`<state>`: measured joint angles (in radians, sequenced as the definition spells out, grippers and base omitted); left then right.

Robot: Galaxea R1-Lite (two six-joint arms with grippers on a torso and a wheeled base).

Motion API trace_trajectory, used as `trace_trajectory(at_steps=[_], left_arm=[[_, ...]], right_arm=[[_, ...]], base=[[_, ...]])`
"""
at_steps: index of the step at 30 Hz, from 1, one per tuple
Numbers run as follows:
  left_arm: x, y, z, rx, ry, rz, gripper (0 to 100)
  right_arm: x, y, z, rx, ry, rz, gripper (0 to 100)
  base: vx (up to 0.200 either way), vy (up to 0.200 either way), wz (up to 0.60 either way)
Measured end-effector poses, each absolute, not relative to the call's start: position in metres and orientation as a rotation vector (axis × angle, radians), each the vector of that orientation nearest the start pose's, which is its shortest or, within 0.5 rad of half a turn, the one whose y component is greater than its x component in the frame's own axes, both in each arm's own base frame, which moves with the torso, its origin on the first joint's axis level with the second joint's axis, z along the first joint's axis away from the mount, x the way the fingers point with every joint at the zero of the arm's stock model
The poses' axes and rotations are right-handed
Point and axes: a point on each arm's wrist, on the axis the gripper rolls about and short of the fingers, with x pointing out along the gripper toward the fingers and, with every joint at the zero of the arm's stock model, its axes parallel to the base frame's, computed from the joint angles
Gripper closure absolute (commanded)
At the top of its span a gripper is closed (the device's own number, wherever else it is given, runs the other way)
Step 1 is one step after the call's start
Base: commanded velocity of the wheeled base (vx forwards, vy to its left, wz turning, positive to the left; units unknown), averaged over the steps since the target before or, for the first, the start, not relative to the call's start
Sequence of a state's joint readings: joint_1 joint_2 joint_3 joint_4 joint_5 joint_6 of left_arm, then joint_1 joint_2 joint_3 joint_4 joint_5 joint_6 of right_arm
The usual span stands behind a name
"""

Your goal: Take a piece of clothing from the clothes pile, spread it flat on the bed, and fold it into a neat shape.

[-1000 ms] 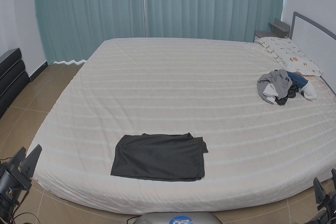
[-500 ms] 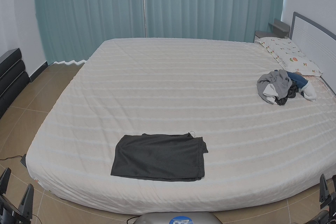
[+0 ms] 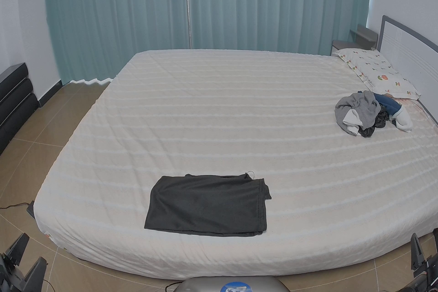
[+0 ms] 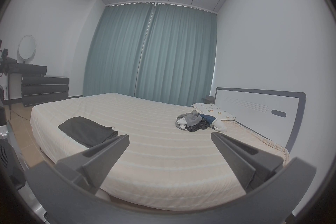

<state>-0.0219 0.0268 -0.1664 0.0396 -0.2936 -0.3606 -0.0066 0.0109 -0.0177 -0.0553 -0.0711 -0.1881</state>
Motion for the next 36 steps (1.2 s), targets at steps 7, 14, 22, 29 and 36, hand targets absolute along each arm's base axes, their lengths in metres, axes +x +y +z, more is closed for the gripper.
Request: trace_trajectory(at_steps=[7,14,22,29,36], left_arm=[[-0.034,-0.004,0.118,-0.246,-0.009,-0.362,0],[-0.023,-0.002,0.093,-0.157,0.062,-0.25,0],[-0.021,0.0,0.087,-0.059,0.101,-0.322,0],[-0.019,0.004,0.087,-0.046,0.1,-0.152,0],[-0.016,0.005,0.089,-0.05,0.027,-0.031,0]], right_arm=[[-0.023,-0.001,0.085,-0.178,-0.044,-0.071,0],[-0.023,-0.001,0.085,-0.17,-0.039,-0.069,0],[-0.023,-0.001,0.084,-0.166,-0.038,-0.068,0],[-0.023,-0.001,0.084,-0.154,-0.037,-0.06,0],[-0.024,-0.001,0.079,-0.111,0.029,-0.039,0]], base=[[0.0,0.0,0.0],[0.0,0.0,0.0],[0.0,0.0,0.0],[0.0,0.0,0.0],[0.0,0.0,0.0]])
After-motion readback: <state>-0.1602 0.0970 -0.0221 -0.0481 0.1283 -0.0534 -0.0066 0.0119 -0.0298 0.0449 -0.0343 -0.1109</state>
